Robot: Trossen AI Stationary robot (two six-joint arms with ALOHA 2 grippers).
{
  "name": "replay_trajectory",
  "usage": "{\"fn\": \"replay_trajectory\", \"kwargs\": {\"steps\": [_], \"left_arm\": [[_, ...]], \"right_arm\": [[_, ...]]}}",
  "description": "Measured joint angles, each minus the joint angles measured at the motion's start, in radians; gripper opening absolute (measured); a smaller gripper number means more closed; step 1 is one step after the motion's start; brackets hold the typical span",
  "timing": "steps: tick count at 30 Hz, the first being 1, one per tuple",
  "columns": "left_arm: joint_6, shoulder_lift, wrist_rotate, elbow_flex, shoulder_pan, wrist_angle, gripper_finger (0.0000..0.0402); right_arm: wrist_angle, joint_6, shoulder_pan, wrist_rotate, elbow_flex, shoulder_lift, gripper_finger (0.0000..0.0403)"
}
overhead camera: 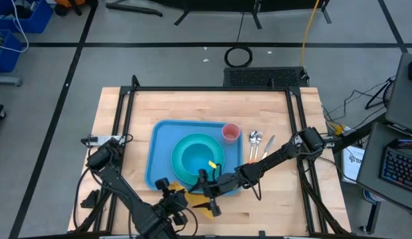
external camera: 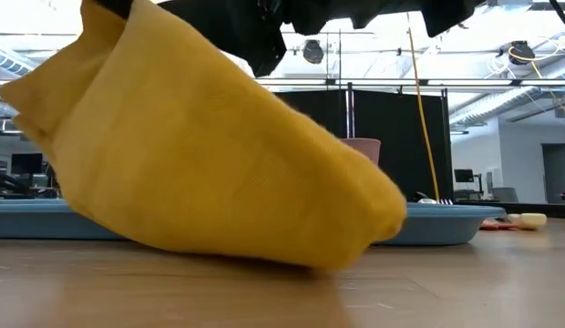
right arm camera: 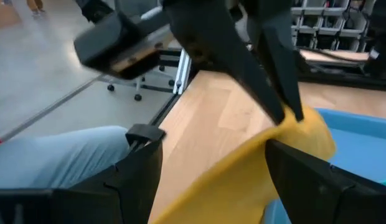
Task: Set up tray
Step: Put the yellow napkin on the blue serving tray to the left of the green plate
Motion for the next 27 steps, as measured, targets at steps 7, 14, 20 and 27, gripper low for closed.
{"fn": "replay_trajectory", "kwargs": {"steps": [7, 14, 20, 27], "left_arm": [[0.062, 0.0, -0.015, 0.0, 0.012, 0.047, 0.0008], [0.045, 0.0, -0.02, 0.0, 0.007, 0.063, 0.0008], [0.024, 0.0, -0.017, 0.0, -0.02, 0.071, 0.0008], [-0.001, 0.0, -0.03, 0.0, -0.035, 0.068, 0.0008]], "right_arm": [[0.001, 0.02, -0.002, 0.015, 0.0, 0.0, 0.0277], [-0.058, 0.035, -0.002, 0.168, 0.0, 0.0, 0.0277], [-0.054, 0.025, 0.0, 0.204, 0.0, 0.0, 0.0277], [-0.042, 0.022, 0.005, 0.197, 0.0, 0.0, 0.0277]]}}
